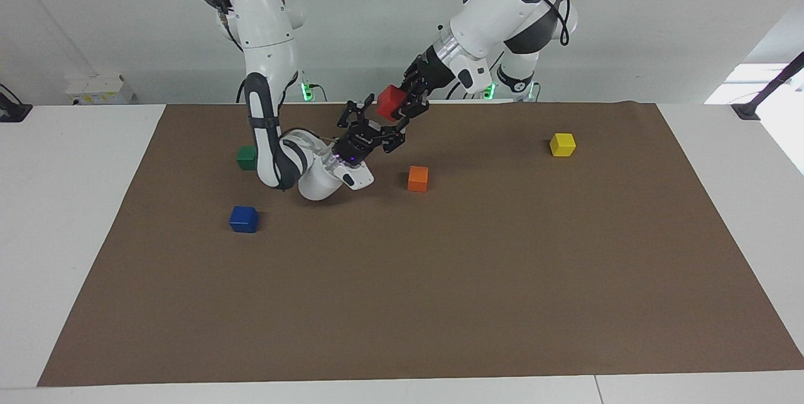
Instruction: Transfer red block to right arm and stack on blue block
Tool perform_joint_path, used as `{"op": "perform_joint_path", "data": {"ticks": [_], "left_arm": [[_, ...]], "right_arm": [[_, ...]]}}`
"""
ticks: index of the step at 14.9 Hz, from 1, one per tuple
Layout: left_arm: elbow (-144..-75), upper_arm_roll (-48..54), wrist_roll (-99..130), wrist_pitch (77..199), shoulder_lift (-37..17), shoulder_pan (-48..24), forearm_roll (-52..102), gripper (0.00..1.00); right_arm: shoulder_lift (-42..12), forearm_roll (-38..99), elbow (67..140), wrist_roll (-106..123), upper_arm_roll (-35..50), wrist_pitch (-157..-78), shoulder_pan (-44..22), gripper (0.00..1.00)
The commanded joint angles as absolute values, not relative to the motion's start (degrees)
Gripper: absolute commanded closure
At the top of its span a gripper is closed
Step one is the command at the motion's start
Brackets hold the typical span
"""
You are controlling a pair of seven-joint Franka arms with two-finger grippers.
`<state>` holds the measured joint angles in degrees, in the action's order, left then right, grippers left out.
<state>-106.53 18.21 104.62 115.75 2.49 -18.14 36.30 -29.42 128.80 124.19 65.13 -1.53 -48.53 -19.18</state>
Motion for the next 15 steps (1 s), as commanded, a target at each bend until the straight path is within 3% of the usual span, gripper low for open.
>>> {"op": "perform_joint_path", "data": {"ticks": [1,2,6,8,10,15], "left_arm": [[-108.5,17.3,104.9,116.6,4.5,-18.9,38.0,1.00],[-108.5,17.3,104.9,116.6,4.5,-18.8,38.0,1.00],[-108.5,17.2,105.1,116.6,4.4,-18.5,38.0,1.00],[-108.5,17.2,105.1,116.6,4.4,-18.4,38.0,1.00],[-108.5,17.2,105.0,116.5,4.5,-18.4,38.0,1.00],[-108.5,17.2,104.4,116.4,4.6,-18.4,38.0,1.00]], "right_arm": [[-29.8,131.1,124.0,64.8,-1.3,-49.2,-19.8,0.05],[-29.8,131.1,124.2,64.8,-1.3,-49.2,-20.6,0.11],[-29.7,131.6,124.8,67.2,-1.4,-49.2,-22.4,0.21],[-29.7,131.6,124.8,67.0,-1.3,-49.3,-22.2,0.35],[-29.6,131.6,124.7,66.0,-1.4,-49.5,-22.1,1.00],[-29.0,131.5,124.6,65.9,-1.4,-50.6,-22.1,1.00]]}}
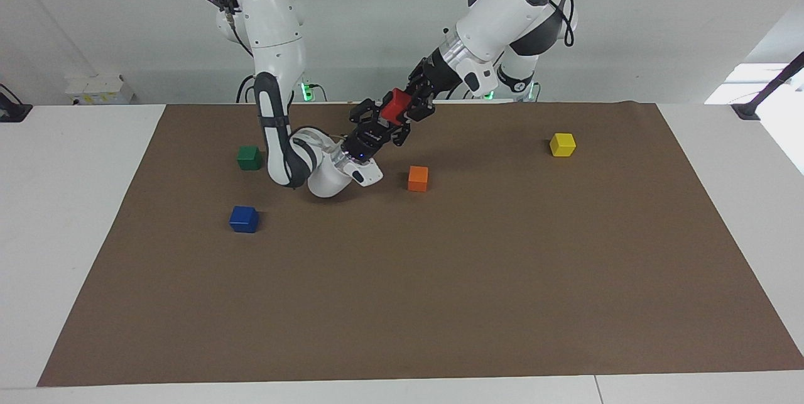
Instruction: Transfer red block to right arm and stack on blue block
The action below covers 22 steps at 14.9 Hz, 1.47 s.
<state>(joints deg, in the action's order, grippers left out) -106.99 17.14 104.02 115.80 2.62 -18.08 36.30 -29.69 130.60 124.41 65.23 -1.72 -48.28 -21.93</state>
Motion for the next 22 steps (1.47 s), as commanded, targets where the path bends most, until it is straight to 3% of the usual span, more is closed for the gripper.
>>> {"op": "perform_joint_path", "data": {"ticks": [1,2,3,9,14,17,22], "left_arm": [[-108.5,17.2,104.2,116.5,4.6,-18.4,37.8,1.00],[-108.4,17.2,104.4,116.6,4.5,-18.5,37.4,0.42],[-108.1,17.1,104.8,116.6,4.5,-18.4,37.0,0.00],[-107.8,16.6,97.9,109.0,6.7,-10.6,34.1,0.00],[-108.4,16.7,78.6,102.5,7.3,7.0,30.7,0.00],[-109.0,16.7,60.4,100.5,7.7,15.2,23.2,0.00],[-108.3,16.5,32.3,101.2,7.1,20.6,9.2,0.00]], "right_arm": [[-28.9,131.6,124.6,66.0,-1.4,-50.8,-22.1,1.00],[-28.9,131.6,124.6,66.0,-1.4,-50.7,-22.1,1.00],[-28.8,131.6,124.6,66.0,-1.4,-50.7,-22.0,1.00],[-28.8,131.7,124.4,66.0,-1.4,-50.7,-22.0,1.00],[-28.0,131.7,124.3,65.7,-1.4,-52.4,-22.0,1.00],[-23.8,131.6,124.4,65.0,-1.4,-62.2,-21.8,1.00],[-14.6,130.3,123.8,63.2,-1.7,-83.2,-22.0,1.00]]}}
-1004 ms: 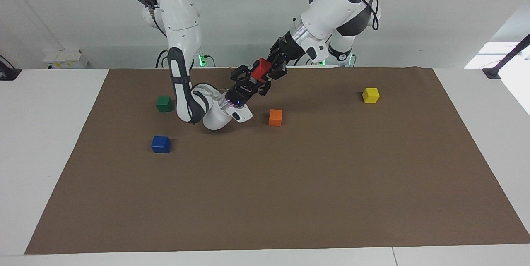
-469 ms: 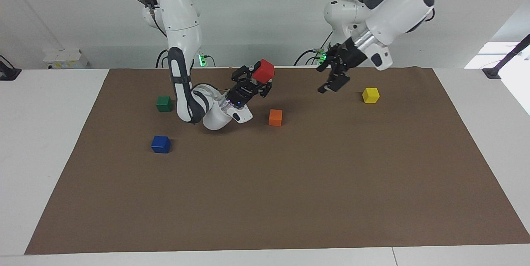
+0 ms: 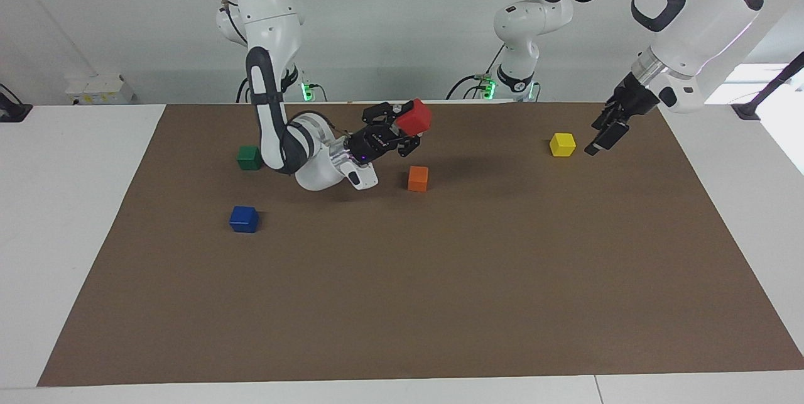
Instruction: Transfer red block to right arm and stack on blue block
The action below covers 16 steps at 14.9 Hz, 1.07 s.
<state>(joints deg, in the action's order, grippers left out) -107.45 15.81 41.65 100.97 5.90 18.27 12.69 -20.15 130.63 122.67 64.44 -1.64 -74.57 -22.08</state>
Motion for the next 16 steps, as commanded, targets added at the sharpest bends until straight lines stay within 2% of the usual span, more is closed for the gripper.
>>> {"op": "perform_joint_path", "data": {"ticks": [1,4,7,8,12,16], "left_arm": [[-107.5,16.5,27.6,101.0,6.9,20.5,5.3,0.00],[-99.3,16.6,17.5,95.6,1.6,19.8,-2.1,0.00],[-85.6,17.2,7.9,85.8,-5.9,19.4,-5.3,0.00],[-84.1,17.3,7.7,85.5,-6.8,18.5,-6.6,0.00],[-93.2,16.0,8.3,90.6,-2.1,16.8,-6.2,0.00],[-94.2,11.4,7.4,91.1,-0.9,11.7,-5.9,0.00]], "right_arm": [[-12.8,128.9,123.8,63.5,-1.7,-88.5,-22.4,1.00],[-8.1,122.7,122.0,62.8,-1.7,-103.8,-22.8,1.00],[-4.4,115.2,120.6,59.3,-1.7,-113.4,-22.8,1.00],[-3.4,112.4,120.3,58.5,-1.7,-116.1,-22.6,1.00],[-0.9,97.8,119.4,52.3,-1.8,-123.5,-22.1,1.00],[-0.9,81.9,119.3,46.7,-2.0,-124.5,-19.3,1.00]]}}
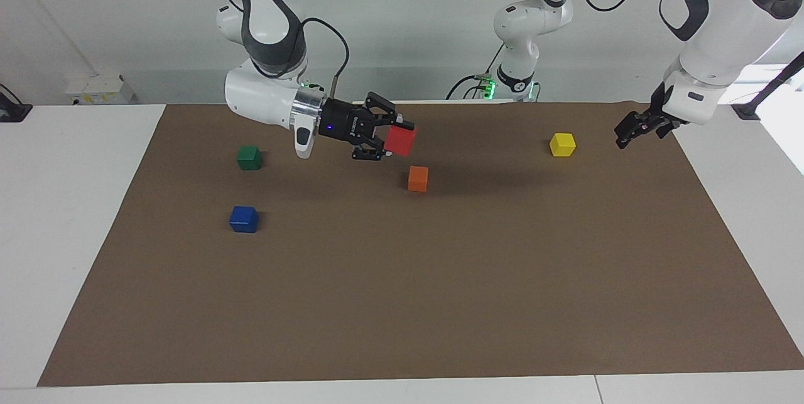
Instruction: Transfer red block to right arm and stack on blue block
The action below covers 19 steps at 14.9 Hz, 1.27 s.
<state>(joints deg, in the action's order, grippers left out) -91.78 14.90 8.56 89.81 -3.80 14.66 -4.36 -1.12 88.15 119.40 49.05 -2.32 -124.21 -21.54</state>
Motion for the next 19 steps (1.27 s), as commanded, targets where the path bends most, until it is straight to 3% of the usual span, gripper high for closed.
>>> {"op": "perform_joint_path", "data": {"ticks": [1,8,15,19], "left_arm": [[-94.4,9.2,7.2,91.1,-0.1,9.5,-5.7,0.00],[-94.0,2.9,0.8,91.1,0.6,2.6,-2.0,0.00],[-90.7,-0.6,0.4,90.2,-1.4,-1.8,-0.8,0.00],[-90.1,-0.3,0.7,89.9,-1.3,-2.5,-0.6,0.00]], "right_arm": [[-0.7,78.2,119.3,45.5,-2.2,-124.5,-18.6,1.00],[1.8,35.4,112.0,19.6,-2.1,-120.3,-13.3,1.00],[2.1,8.0,110.3,1.5,-2.5,-109.5,-10.6,1.00],[0.4,-2.9,110.9,-8.7,-2.3,-107.7,-8.7,1.00]]}}
